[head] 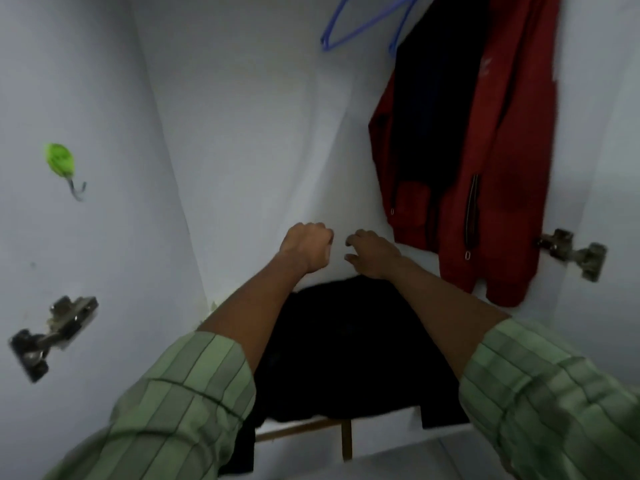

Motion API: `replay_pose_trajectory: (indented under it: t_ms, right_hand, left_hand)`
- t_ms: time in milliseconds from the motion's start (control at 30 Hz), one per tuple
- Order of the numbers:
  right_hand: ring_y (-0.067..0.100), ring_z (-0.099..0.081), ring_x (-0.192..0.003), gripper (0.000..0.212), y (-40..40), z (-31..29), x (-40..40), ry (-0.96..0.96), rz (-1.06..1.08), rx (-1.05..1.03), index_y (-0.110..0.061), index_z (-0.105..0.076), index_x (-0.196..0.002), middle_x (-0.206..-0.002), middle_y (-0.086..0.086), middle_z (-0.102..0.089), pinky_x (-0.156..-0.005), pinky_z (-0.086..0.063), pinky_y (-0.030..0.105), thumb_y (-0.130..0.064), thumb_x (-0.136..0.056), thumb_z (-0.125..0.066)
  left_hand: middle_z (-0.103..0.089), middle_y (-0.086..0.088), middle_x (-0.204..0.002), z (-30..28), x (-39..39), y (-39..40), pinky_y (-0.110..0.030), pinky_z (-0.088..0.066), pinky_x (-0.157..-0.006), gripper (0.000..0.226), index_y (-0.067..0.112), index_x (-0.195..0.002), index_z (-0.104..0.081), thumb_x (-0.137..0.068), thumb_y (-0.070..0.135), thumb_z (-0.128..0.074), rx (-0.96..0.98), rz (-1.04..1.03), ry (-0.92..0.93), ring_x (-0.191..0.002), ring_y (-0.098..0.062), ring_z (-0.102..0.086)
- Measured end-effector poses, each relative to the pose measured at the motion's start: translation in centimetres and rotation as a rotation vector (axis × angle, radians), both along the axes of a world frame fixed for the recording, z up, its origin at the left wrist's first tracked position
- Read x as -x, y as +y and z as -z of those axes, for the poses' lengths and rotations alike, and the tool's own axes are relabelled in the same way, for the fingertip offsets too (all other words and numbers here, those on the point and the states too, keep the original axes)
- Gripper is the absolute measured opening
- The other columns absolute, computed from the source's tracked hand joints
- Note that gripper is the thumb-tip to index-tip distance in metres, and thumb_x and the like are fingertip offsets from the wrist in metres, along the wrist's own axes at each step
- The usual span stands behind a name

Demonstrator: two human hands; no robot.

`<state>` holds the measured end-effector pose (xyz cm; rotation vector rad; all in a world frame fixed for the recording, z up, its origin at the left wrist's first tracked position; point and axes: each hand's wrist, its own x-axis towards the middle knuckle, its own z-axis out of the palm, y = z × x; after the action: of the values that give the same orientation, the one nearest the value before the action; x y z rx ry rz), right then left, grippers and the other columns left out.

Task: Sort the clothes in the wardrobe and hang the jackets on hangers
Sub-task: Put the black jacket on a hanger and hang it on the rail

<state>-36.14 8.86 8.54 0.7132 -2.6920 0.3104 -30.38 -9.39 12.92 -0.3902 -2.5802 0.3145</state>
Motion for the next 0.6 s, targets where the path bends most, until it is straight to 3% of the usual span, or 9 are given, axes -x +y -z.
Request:
replay_pose_trajectory:
  t_ms: [133,400,500,533,600]
  right_hand:
    - [0.032,-0.051,-0.122,0.044,-0.3,-7.9,0.5,0.146,0.025,0.033,-0.009,-0.055,-0.136,-0.134,0.013,-0.054,-0.094,-0.049,0.043,-0.037,-0.102,-0.055]
    - [0.027,-0.059,-0.109,0.039,-1.6,-21.2,0.7,0.304,0.144,0.322,-0.011,-0.064,-0.123,-0.124,0.009,-0.061,-0.087,-0.056,0.042,-0.041,-0.101,-0.053]
    - [0.027,-0.066,-0.084,0.035,-1.2,-25.5,0.9,0.28,0.222,0.565,-0.008,-0.066,-0.094,-0.098,0.011,-0.07,-0.07,-0.057,0.038,-0.04,-0.099,-0.054]
    - [0.028,-0.067,-0.084,0.037,-0.9,-26.8,1.5,0.264,0.236,0.663,-0.007,-0.064,-0.092,-0.096,0.011,-0.069,-0.067,-0.055,0.037,-0.042,-0.098,-0.055]
    - [0.03,-0.066,-0.095,0.043,-0.1,-29.2,1.8,0.231,0.247,0.907,-0.009,-0.059,-0.109,-0.107,0.011,-0.065,-0.072,-0.053,0.036,-0.049,-0.092,-0.061]
  left_hand:
    - [-0.067,-0.004,-0.111,-7.2,0.2,0.3,-0.035,-0.047,-0.075,0.026,0.019,-0.113,-0.069,-0.097,0.028,-0.05,0.086,-0.003,0.123,-0.092,-0.028,-0.067]
    - [-0.066,-0.003,-0.117,-20.9,0.3,1.6,-0.037,-0.051,-0.081,0.028,0.021,-0.118,-0.067,-0.098,0.031,-0.051,0.08,0.002,0.337,-0.098,-0.028,-0.066]
    - [-0.067,-0.003,-0.117,-25.1,0.3,2.3,-0.038,-0.052,-0.081,0.027,0.022,-0.116,-0.069,-0.096,0.03,-0.052,0.045,0.007,0.403,-0.1,-0.03,-0.066]
    - [-0.067,-0.003,-0.116,-26.3,0.3,2.4,-0.038,-0.052,-0.081,0.027,0.023,-0.115,-0.069,-0.095,0.029,-0.053,0.034,0.013,0.424,-0.1,-0.031,-0.067]
    - [-0.069,-0.003,-0.114,-28.4,0.4,2.5,-0.039,-0.054,-0.08,0.026,0.024,-0.111,-0.07,-0.093,0.028,-0.053,0.022,0.02,0.454,-0.098,-0.03,-0.067]
